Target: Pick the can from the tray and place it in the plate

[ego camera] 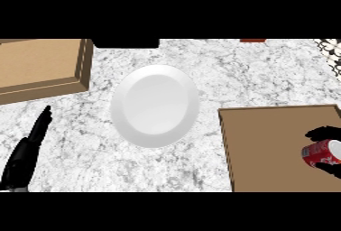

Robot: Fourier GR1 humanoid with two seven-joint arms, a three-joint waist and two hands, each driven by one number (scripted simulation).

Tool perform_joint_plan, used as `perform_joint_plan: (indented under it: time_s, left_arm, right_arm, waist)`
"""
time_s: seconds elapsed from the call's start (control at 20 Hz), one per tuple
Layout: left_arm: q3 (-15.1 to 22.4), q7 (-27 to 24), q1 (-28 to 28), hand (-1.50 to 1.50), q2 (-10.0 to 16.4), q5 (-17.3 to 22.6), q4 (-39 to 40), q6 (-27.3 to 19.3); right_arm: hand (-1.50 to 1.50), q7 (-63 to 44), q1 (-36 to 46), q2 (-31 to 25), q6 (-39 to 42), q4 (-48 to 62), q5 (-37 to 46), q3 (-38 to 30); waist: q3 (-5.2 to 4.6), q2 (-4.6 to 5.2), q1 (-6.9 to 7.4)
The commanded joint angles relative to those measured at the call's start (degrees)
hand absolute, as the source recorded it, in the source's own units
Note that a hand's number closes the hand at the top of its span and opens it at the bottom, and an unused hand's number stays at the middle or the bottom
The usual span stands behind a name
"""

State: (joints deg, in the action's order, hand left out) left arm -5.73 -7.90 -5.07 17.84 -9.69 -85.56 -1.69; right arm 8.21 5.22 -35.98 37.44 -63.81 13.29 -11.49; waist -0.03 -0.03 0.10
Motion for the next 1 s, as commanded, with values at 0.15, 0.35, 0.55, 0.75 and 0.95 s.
perform_joint_plan:
  time_s: [0.15, 0.35, 0.55, 0.75, 0.95]
  left_arm:
    - [-2.7, 1.1, -1.1, 0.00, -0.9, 0.0, -1.9, 2.7]
    - [-0.4, -1.8, -2.0, 0.00, -3.8, -3.3, -0.3, 0.4]
    - [2.7, 0.5, 3.8, 0.00, -1.9, -2.2, -1.7, 4.3]
    - [4.9, 0.6, 6.1, 0.00, -2.7, -3.1, -2.3, 4.6]
    - [4.9, 1.8, 7.5, 0.00, -3.0, -3.6, -1.8, 4.0]
  right_arm:
    - [1.50, 3.0, -0.8, 2.2, -1.4, -1.1, 3.6, -1.1]
    - [1.50, 3.4, 0.2, 4.8, -5.5, -0.8, 5.3, -0.9]
    - [1.50, 5.1, 18.8, 0.7, -7.1, -1.1, 17.1, 10.8]
    - [1.50, 7.4, 28.3, -1.2, -10.0, -0.6, 24.1, 15.6]
    - [1.50, 11.5, 35.0, 1.6, -18.3, 6.1, 27.4, 15.7]
  waist:
    - [0.03, 0.00, -0.04]
    - [0.03, 0.00, -0.05]
    - [0.21, 2.00, 8.13]
    - [0.29, 3.38, 12.54]
    - [0.47, 3.43, 11.38]
